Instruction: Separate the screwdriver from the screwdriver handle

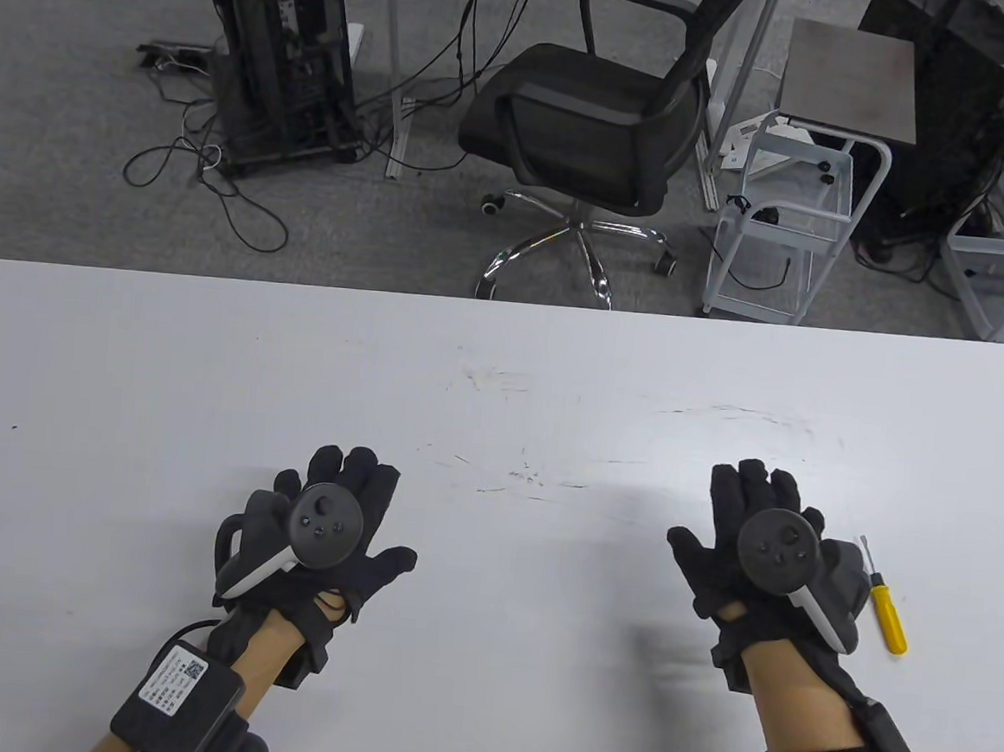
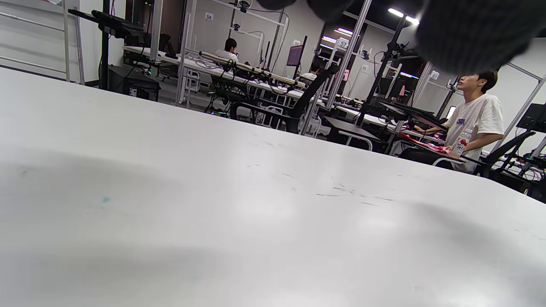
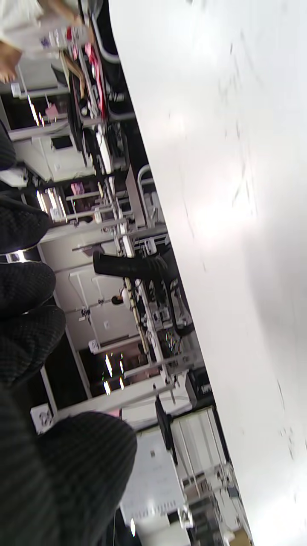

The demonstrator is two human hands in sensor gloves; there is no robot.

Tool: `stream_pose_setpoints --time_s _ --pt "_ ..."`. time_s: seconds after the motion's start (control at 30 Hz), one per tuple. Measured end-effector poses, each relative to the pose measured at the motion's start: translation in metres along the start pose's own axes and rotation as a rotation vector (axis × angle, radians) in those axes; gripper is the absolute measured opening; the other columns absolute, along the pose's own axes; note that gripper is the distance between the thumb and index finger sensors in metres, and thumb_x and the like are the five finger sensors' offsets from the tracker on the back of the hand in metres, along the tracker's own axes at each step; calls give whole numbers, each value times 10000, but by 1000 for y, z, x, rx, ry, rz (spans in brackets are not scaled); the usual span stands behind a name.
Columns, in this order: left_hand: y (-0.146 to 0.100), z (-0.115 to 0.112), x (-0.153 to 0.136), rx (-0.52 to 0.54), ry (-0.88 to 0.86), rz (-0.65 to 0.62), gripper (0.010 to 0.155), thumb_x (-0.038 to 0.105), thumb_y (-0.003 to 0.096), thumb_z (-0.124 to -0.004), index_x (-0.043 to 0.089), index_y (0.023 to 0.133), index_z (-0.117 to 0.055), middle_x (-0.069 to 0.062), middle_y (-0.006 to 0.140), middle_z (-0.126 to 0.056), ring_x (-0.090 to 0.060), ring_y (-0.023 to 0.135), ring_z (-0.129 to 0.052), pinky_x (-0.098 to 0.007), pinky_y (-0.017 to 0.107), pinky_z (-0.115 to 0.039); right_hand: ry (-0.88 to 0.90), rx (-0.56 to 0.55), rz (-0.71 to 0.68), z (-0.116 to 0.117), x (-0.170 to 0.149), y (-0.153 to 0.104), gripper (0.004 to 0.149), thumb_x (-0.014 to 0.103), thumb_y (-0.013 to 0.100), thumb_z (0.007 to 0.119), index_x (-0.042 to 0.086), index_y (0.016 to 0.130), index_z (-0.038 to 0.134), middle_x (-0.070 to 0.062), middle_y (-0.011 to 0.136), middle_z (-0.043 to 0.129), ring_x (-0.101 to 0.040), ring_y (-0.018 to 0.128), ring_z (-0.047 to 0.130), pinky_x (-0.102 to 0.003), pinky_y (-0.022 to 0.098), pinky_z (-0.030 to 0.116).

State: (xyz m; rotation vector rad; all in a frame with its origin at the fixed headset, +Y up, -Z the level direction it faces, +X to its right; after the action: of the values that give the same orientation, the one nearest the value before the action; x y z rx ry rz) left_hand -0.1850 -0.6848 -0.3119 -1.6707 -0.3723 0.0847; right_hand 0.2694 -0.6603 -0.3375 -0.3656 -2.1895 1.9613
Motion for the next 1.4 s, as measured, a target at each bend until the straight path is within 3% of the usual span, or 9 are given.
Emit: stream_pose_setpoints --time_s 0.3,0.6,0.73,1.13,1.4 --pt "0 -1 1 -4 8 -2 896 698 403 -758 368 1118 -331 48 1190 -237 -391 1165 -194 -670 792 -242 21 39 257 4 -58 18 854 593 512 877 197 1137 450 -21 1192 313 -466 1130 311 -703 758 312" --pt "0 0 1 1 9 -7 895 698 402 -758 370 1118 -332 48 1190 -238 -390 1166 -201 -670 793 -243 -33 82 561 11 -126 22 852 539 500 925 164 1119 474 -30 1173 340 -453 1117 365 -684 767 372" --pt "0 0 1 0 7 -4 896 697 404 -759 368 1118 -331 46 1190 -237 -392 1166 -198 -671 792 -241 -22 122 631 17 -149 21 852 529 499 934 155 1115 480 -36 1167 347 -455 1108 383 -678 768 389" --pt "1 -1 0 -4 19 6 897 699 401 -760 369 1118 -334 47 1190 -238 -394 1166 -205 -673 791 -243 -67 219 686 35 -159 19 792 494 516 930 126 1096 536 -69 1137 434 -468 1038 526 -656 741 499" --pt "1 -2 1 -8 19 5 897 699 402 -760 370 1118 -331 48 1190 -237 -393 1168 -208 -671 792 -244 -106 198 694 40 -159 21 688 402 536 915 113 1069 591 -90 1100 503 -469 972 619 -621 708 591"
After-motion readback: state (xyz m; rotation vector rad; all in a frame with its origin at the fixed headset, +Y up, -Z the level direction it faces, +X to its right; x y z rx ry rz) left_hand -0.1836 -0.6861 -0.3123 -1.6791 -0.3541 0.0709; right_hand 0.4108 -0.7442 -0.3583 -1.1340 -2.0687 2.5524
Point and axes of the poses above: the tracker on the back of each hand, its own x axis roughly to the thumb side, its own y axis roughly from the wrist to the fingertips, z = x × y, the point moved 1 cm from there along y, roughly from the wrist to the fingertips
